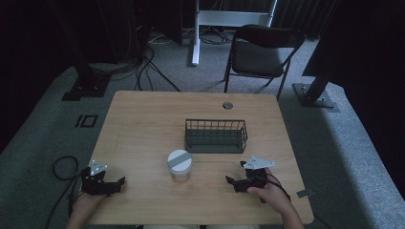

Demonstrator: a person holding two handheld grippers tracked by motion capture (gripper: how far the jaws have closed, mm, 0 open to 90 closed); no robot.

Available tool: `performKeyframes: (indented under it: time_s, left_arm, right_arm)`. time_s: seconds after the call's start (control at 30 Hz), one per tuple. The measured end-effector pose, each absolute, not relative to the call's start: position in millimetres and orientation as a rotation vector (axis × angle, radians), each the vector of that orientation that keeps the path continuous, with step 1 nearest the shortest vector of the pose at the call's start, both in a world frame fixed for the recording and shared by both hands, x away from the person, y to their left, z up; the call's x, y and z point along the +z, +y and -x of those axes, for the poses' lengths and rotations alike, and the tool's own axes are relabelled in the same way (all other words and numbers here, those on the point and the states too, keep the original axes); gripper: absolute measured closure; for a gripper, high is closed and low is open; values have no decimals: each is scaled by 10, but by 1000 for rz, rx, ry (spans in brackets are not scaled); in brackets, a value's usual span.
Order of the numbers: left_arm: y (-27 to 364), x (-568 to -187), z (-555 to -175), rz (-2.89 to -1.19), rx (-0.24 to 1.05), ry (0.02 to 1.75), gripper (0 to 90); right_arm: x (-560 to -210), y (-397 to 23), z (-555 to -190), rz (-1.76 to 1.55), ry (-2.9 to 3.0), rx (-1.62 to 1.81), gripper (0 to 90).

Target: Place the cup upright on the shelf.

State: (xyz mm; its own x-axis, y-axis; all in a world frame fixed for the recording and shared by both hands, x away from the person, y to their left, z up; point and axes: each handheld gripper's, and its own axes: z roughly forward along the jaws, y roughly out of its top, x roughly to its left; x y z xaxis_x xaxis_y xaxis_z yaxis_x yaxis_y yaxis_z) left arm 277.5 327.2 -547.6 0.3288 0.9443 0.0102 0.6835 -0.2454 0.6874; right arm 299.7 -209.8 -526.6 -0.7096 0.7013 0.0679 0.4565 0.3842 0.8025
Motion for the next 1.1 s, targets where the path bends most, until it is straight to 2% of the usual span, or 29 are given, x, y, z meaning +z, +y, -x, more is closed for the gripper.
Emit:
performKeyframes:
  time_s: [1.1]
  left_arm:
    - [3272,-5476,-2775,-2014,579,1425,6]
  right_arm:
    - [-5366,-1374,-2970,-855,2511,1269,107]
